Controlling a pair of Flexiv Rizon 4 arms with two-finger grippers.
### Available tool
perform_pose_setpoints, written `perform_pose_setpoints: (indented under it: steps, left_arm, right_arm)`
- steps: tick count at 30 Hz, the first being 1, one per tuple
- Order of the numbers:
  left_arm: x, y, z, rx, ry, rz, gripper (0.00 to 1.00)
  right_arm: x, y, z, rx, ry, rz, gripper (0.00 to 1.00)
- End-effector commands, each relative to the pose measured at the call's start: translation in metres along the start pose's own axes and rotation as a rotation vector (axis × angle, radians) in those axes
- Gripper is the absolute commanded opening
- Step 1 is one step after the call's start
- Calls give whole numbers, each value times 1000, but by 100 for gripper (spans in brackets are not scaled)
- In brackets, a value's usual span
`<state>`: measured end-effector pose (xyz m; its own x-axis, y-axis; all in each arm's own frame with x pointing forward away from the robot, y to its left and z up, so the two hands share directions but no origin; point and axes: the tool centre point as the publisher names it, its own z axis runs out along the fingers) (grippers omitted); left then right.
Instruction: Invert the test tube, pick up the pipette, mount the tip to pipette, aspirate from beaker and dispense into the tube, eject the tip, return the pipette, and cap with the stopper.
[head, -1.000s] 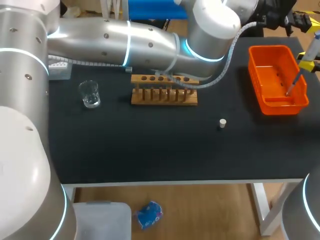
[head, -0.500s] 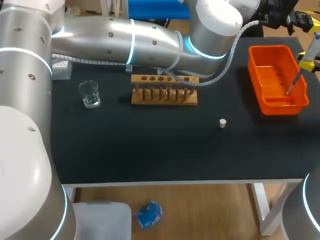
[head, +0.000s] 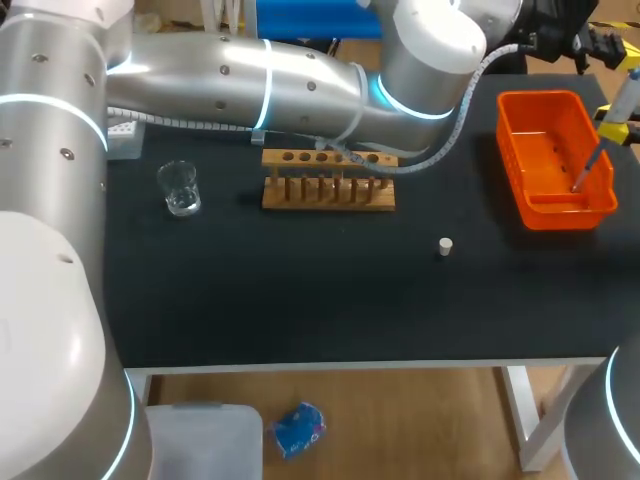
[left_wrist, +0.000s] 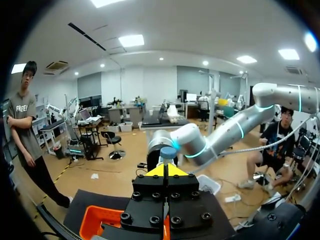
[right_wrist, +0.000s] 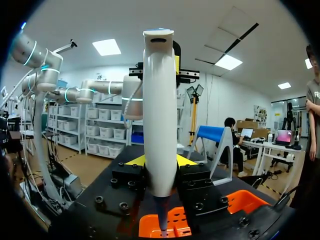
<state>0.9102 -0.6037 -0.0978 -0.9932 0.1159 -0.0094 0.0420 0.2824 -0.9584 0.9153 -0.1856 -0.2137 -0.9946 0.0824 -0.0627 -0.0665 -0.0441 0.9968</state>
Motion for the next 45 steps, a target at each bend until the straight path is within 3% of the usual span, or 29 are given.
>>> perform_pose_setpoints:
  steps: [1, 45]
  left_arm:
    - [-3, 2, 2, -16, 10, -5, 0]
    - [-1, 23, 13, -67, 25, -21, 0]
  right_arm:
    - [-2, 1, -1, -1, 5, -1, 0]
    - [-2, 1, -1, -1, 5, -1, 0]
